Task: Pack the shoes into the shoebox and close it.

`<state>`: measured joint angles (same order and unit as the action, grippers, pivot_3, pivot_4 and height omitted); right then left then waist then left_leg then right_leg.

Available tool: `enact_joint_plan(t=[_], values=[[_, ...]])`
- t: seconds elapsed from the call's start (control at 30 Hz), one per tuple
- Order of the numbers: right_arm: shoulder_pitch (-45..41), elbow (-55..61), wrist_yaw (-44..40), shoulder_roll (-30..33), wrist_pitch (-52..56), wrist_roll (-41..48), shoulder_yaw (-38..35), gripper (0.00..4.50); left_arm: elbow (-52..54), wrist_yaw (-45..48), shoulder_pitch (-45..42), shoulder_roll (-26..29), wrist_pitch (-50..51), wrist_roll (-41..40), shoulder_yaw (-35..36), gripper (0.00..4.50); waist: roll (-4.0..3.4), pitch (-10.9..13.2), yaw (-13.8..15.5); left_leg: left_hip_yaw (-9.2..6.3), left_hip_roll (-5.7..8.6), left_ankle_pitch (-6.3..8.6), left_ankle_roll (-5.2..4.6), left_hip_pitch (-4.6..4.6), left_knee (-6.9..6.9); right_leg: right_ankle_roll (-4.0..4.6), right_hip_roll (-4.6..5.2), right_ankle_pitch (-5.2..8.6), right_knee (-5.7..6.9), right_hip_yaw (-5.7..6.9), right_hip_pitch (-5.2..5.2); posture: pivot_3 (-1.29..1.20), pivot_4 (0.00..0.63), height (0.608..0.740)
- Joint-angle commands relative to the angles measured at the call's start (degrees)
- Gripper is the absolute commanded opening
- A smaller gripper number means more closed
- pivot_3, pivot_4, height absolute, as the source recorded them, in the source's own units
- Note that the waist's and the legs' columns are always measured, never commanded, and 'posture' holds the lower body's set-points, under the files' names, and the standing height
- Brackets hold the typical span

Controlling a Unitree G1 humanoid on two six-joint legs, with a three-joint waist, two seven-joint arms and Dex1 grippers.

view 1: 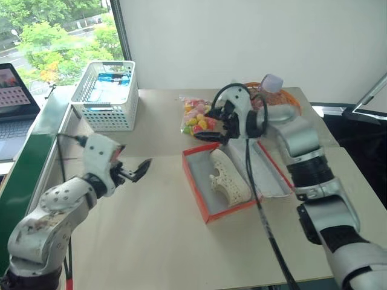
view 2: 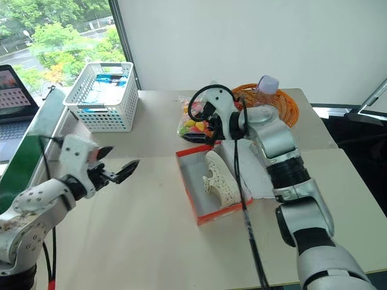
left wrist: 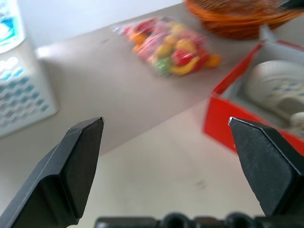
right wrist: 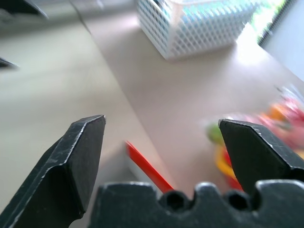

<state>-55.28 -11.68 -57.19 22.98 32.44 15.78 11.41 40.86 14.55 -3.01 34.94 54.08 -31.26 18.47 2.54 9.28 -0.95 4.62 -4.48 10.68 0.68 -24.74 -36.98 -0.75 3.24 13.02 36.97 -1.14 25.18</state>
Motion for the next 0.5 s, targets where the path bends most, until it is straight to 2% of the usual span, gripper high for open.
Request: enact_joint_plan(t=[0.03,0.27,0.5], values=[[0.1,2.1,-1.5,-2.2,-3.2,2.7,-1.9,4.47,2.9,-3.1,4.1,-1.7,-0.2,1.7,6.9,4.5,0.0,0.0,0.0,0.03,0.0,0.0,0.0,0.02,0.0,0.0,0.01,0.0,0.01,-0.01,-0.01,0.0,0.15,0.74],[1.1,1.4,-8.2,-8.2,-5.6,6.4,0.0,4.47,4.5,-7.1,12.1,-7.9,-2.7,2.7,18.8,4.5,0.01,0.0,0.2,0.01,-0.01,0.0,0.02,0.05,0.0,0.03,0.03,0.01,0.01,0.04,-0.04,0.0,0.15,0.74],[1.1,-3.5,-8.3,-14.7,-11.7,4.8,1.1,4.47,2.3,-10.8,15.7,-14.1,-8.9,6.0,23.7,4.5,0.08,-0.1,0.1,0.05,-0.04,0.01,0.03,0.14,-0.01,0.1,0.02,0.01,0.09,0.04,-0.06,0.0,0.15,0.74]])
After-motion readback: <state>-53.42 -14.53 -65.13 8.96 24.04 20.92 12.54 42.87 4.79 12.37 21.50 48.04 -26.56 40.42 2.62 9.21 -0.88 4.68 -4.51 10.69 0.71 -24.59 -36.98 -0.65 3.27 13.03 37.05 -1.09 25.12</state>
